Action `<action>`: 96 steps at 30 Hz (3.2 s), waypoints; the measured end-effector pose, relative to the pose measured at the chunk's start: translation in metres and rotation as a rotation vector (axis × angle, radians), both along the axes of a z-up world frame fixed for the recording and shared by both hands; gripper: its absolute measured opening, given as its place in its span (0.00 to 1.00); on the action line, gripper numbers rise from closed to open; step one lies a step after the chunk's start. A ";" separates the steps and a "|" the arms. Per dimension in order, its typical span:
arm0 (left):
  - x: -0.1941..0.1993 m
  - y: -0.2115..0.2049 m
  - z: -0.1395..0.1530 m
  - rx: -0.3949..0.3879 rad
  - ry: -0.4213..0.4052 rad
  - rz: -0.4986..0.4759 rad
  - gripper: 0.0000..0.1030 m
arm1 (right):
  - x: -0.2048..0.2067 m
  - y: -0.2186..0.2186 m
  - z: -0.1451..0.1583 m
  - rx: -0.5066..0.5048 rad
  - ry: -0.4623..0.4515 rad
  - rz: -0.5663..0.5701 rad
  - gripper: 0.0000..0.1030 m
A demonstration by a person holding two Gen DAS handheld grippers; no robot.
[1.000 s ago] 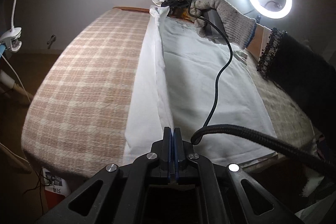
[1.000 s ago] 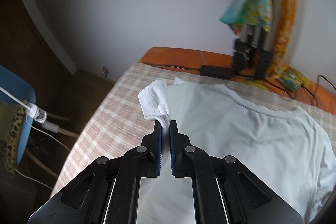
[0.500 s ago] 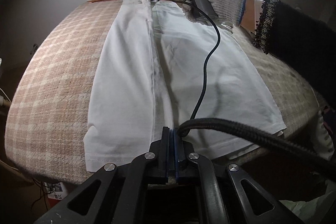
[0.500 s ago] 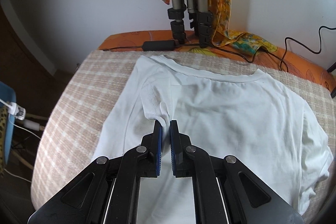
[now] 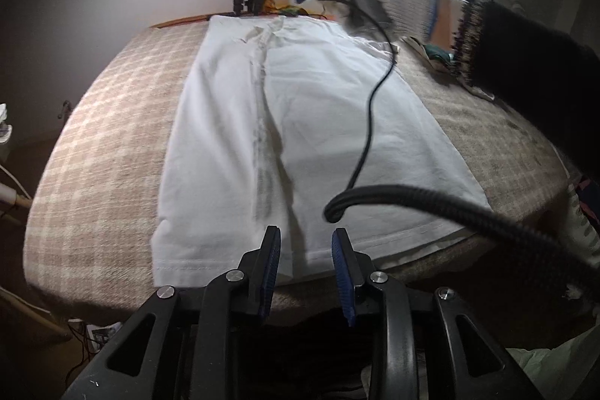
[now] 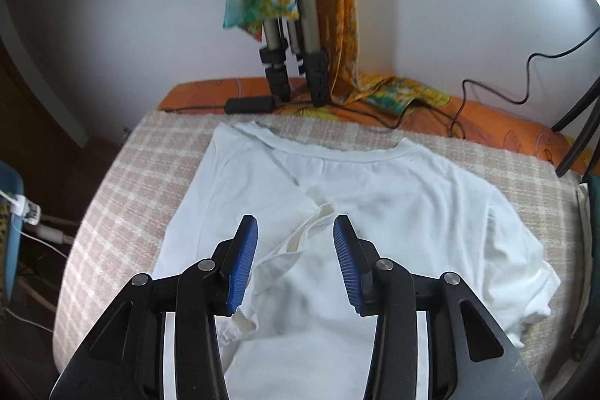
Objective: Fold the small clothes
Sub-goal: 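Move both grippers to the unfolded side of the T-shirt, then grasp the hem with the left gripper while the right gripper grasps the sleeve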
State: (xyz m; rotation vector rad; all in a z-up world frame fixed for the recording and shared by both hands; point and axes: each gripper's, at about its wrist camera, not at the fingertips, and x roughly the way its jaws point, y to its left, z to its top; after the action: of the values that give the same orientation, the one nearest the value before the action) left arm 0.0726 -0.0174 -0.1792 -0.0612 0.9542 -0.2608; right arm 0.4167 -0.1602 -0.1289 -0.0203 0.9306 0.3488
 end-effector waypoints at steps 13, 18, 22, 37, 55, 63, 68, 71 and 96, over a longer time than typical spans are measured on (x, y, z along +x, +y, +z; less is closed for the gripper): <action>-0.037 0.024 0.022 0.023 -0.088 0.096 0.30 | -0.085 -0.100 0.098 0.171 -0.135 0.036 0.45; -0.035 0.022 0.016 -0.002 -0.081 0.112 0.30 | -0.128 -0.151 0.102 0.197 -0.145 0.025 0.45; -0.032 -0.001 0.019 0.031 -0.120 0.075 0.30 | -0.150 -0.187 0.094 0.184 -0.147 -0.009 0.48; -0.020 -0.109 0.018 0.066 -0.211 -0.205 0.38 | -0.162 -0.264 0.040 0.164 -0.031 -0.079 0.48; 0.007 -0.212 -0.025 0.146 -0.112 -0.430 0.43 | -0.119 -0.253 -0.018 0.196 0.091 0.003 0.48; 0.015 -0.208 -0.028 0.114 -0.116 -0.406 0.13 | -0.067 -0.244 -0.054 0.265 0.180 -0.082 0.52; 0.025 -0.193 -0.025 0.024 -0.083 -0.361 0.06 | -0.045 -0.243 -0.066 0.274 0.201 -0.147 0.55; 0.028 -0.187 -0.022 -0.019 -0.075 -0.340 0.06 | -0.036 -0.242 -0.068 0.278 0.191 -0.176 0.55; 0.024 -0.124 0.005 -0.231 -0.110 -0.176 0.04 | -0.027 -0.177 -0.019 0.217 0.084 -0.092 0.06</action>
State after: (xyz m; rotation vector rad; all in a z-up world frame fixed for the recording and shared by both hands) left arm 0.0965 -0.1411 -0.1744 -0.1730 0.8173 -0.5314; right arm 0.3897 -0.3374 -0.1477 0.2366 0.9689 0.3652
